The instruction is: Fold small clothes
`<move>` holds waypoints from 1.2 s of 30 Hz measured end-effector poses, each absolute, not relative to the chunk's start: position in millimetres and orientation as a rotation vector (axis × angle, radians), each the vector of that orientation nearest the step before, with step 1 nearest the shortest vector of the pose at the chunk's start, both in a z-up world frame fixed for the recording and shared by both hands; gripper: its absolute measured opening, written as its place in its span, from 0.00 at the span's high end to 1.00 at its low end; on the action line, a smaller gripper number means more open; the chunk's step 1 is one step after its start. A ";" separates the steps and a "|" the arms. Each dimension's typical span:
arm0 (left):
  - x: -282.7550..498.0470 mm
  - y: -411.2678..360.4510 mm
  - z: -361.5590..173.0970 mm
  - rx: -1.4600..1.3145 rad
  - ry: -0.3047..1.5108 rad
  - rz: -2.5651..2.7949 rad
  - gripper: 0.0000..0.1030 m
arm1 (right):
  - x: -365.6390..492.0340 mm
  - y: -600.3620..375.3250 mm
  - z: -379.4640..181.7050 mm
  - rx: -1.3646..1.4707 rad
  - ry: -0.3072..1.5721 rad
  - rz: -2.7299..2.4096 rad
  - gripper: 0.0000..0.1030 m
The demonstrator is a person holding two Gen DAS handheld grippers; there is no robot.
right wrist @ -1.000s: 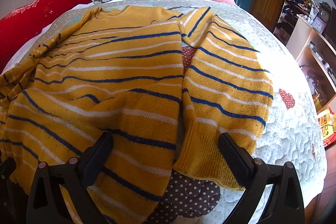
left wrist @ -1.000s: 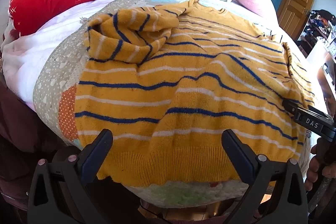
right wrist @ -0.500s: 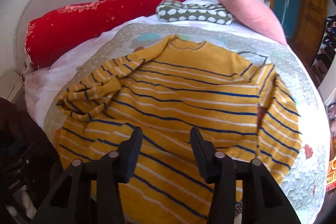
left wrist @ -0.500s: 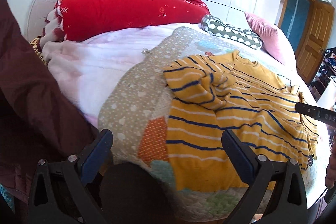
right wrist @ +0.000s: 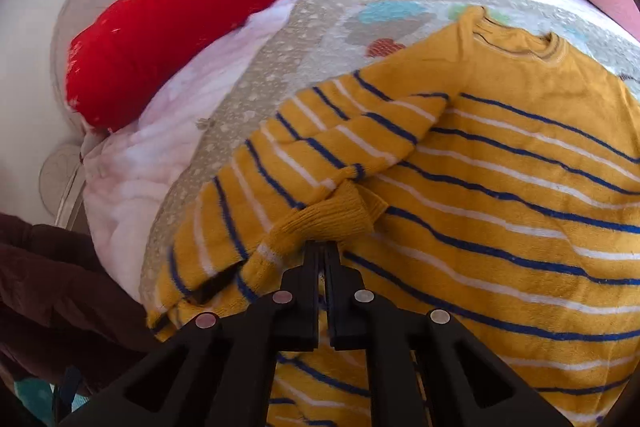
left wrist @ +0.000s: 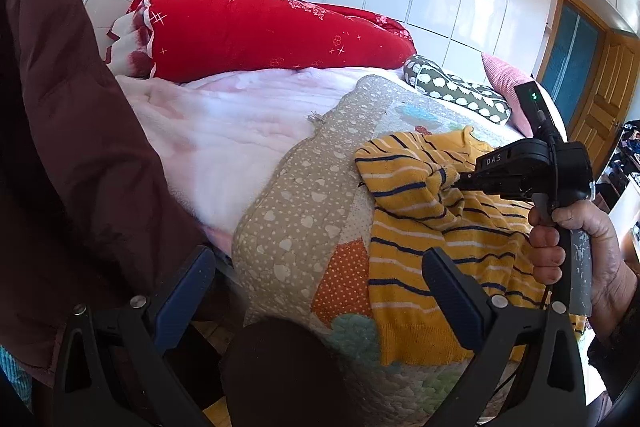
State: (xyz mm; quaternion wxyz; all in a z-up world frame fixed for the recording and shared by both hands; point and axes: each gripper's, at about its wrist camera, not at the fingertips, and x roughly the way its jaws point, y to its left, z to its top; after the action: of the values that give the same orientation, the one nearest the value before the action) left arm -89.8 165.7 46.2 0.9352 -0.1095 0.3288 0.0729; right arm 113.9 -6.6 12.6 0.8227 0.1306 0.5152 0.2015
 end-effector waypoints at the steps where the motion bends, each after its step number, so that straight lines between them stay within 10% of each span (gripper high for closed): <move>1: -90.7 167.2 46.0 -0.230 0.670 0.150 0.00 | 107.0 3.7 22.3 0.255 1.073 0.465 0.97; 13: -114.7 163.2 48.6 -0.188 0.658 0.073 0.00 | 46.4 84.6 66.4 0.324 1.094 0.984 0.95; 29: 12.8 40.1 100.0 0.003 0.689 -0.200 0.00 | 39.4 -273.1 50.6 0.312 0.992 0.108 0.94; 36: 162.1 -30.7 62.6 0.181 0.885 -0.255 0.00 | 95.6 -325.8 46.6 0.321 0.983 0.059 0.60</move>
State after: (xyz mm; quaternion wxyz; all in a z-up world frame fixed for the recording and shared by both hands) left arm 162.1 -30.7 62.6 0.8920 0.0872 0.4262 -0.1228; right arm 95.6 -325.8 46.6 0.8689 0.1533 0.4698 0.0282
